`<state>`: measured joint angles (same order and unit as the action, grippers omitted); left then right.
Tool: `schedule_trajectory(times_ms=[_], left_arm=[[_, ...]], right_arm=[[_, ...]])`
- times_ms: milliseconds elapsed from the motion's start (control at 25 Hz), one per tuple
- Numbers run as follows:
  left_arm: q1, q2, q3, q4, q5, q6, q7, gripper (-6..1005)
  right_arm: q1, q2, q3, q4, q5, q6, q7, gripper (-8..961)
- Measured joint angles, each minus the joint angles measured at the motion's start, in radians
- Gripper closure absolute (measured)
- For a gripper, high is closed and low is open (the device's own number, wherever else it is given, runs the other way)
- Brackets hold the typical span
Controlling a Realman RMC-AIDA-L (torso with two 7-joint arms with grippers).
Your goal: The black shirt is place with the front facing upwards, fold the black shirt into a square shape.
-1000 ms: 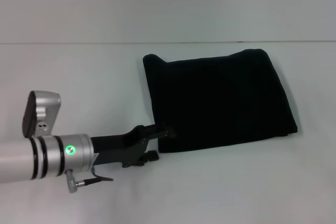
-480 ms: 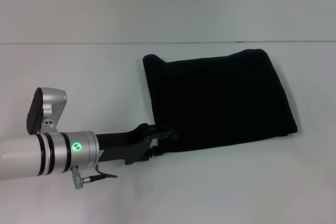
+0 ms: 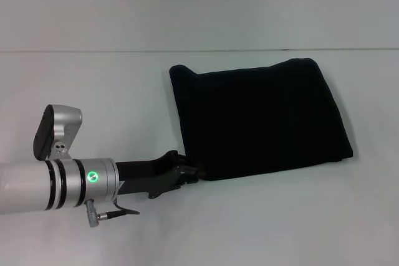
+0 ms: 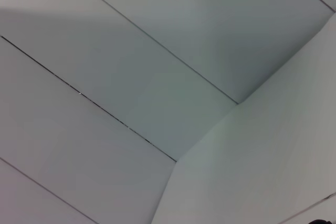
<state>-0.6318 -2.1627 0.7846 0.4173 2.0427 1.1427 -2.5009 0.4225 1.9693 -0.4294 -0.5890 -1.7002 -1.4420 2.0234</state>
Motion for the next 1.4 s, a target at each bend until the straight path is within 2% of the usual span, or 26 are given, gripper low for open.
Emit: schedule_trajectory(times_ms=[320,480,680,880,960,1120,1360,1400], left_arm=[[0.002,0.001,0.002,0.003,0.002,0.008,0.038,777],[0.038,0.006,-0.002,0.018,0.0,0.059,0.092,970],[0.173,0.008,-0.012,0.136,-0.004,0.15,0.077,967],[0.264,0.029,-0.046,0.171,-0.005,0.208,0.071,964],[0.272,0.04,-0.056,0.168,-0.005,0.224,0.077,963],[0.264,0.078,-0.057,0.147,0.0,0.267,0.079,961],[0.265,0.122,-0.067,0.188,0.031,0.421,0.125,957],[0.274,0.132,-0.09,0.197,0.041,0.449,0.129,905]], right_arm=[[0.001,-0.003,0.0,0.006,0.0,0.0,-0.002,11],[0.001,-0.003,0.0,0.006,-0.001,0.0,-0.001,11],[-0.001,0.0,0.0,0.007,-0.001,0.0,0.004,11],[-0.002,0.011,0.006,0.008,-0.001,0.001,0.005,11],[0.0,0.013,0.003,0.012,-0.001,0.0,0.003,12],[0.007,0.014,-0.006,0.018,-0.008,-0.001,0.001,12],[0.01,0.007,-0.009,0.018,-0.01,-0.002,0.001,12],[0.01,0.005,-0.01,0.017,-0.012,-0.002,0.0,12]])
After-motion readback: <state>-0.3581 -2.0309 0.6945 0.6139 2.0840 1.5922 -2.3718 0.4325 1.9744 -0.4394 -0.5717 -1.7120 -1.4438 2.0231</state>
